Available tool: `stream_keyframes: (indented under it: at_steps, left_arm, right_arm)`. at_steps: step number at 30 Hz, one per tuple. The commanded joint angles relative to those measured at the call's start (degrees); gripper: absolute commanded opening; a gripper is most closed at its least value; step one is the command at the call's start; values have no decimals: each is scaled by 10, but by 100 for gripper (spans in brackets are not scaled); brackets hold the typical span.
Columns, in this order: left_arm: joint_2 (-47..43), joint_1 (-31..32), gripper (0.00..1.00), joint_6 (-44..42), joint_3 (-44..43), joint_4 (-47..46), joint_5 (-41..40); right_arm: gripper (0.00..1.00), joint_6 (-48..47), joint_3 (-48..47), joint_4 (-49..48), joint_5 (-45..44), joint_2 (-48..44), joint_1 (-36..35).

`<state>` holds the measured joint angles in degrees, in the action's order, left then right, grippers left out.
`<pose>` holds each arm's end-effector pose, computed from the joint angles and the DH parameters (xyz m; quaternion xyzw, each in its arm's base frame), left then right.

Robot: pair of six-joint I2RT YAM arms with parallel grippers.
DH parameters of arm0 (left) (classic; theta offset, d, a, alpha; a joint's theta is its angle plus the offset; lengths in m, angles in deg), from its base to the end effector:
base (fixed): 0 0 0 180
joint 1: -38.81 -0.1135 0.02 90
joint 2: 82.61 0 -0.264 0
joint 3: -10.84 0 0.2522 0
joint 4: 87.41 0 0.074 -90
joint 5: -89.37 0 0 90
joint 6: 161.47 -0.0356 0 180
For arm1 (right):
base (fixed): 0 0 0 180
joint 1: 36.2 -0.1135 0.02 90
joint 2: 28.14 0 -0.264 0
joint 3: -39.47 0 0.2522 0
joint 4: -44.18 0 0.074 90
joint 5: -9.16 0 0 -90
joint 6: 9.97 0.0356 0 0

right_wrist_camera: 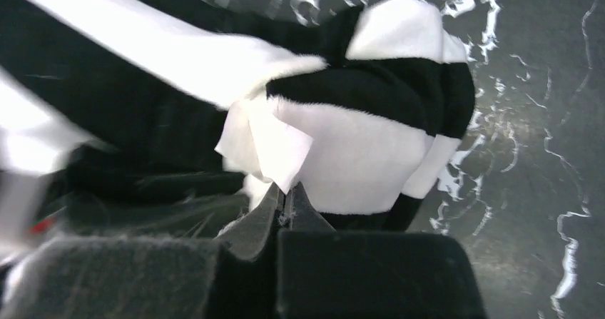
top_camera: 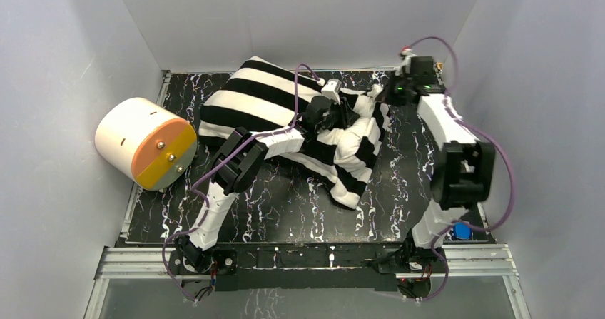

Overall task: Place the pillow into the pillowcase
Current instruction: Smooth out the pillow at the center of the board.

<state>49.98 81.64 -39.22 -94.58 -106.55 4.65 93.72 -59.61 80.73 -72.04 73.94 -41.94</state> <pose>0.3875 -0.3637 0.1774 0.0996 0.7481 -0.4268 0.4983 0.4087 0.0466 0.2889 0.0299 0.9021 0.1401 0.4071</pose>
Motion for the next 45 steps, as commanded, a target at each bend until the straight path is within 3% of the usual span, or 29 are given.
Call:
stream_keyframes:
  at_steps: [1,3,7,9,15,17,20,22,25,32,42,45]
  left_arm:
    - [124,-39,27,-27,43,257,-65]
    - [133,-38,21,-26,41,254,-63]
    - [134,-37,21,-25,40,252,-63]
    - [132,-37,21,-23,45,248,-61]
    - [128,-37,24,-7,60,226,-53]
    - [127,-37,25,-4,63,220,-31]
    - [120,-38,25,-2,72,213,-28]
    - [114,-38,26,-2,79,208,-29]
    - [112,-38,26,-2,83,203,-27]
    - [110,-37,27,0,89,196,-19]
    - [96,-38,27,-5,91,194,-14]
    - [90,-38,27,-8,86,197,-17]
  right_arm:
    - [0,164,70,-269,356,-133,90]
    - [0,243,118,-397,430,-154,92]
    - [0,489,198,-715,519,-135,83]
    - [0,509,192,-765,525,-117,70]
    - [0,427,138,-650,496,-45,12]
    - [0,312,106,-468,434,-31,24]
    - [18,119,15,-134,248,-16,38]
    - [29,73,-10,-34,134,-33,34]
    - [43,38,-7,23,40,-85,3]
    - [54,24,44,86,-102,-153,-85]
    - [51,51,104,102,-173,-131,-145]
    - [38,54,108,92,-174,-117,-146]
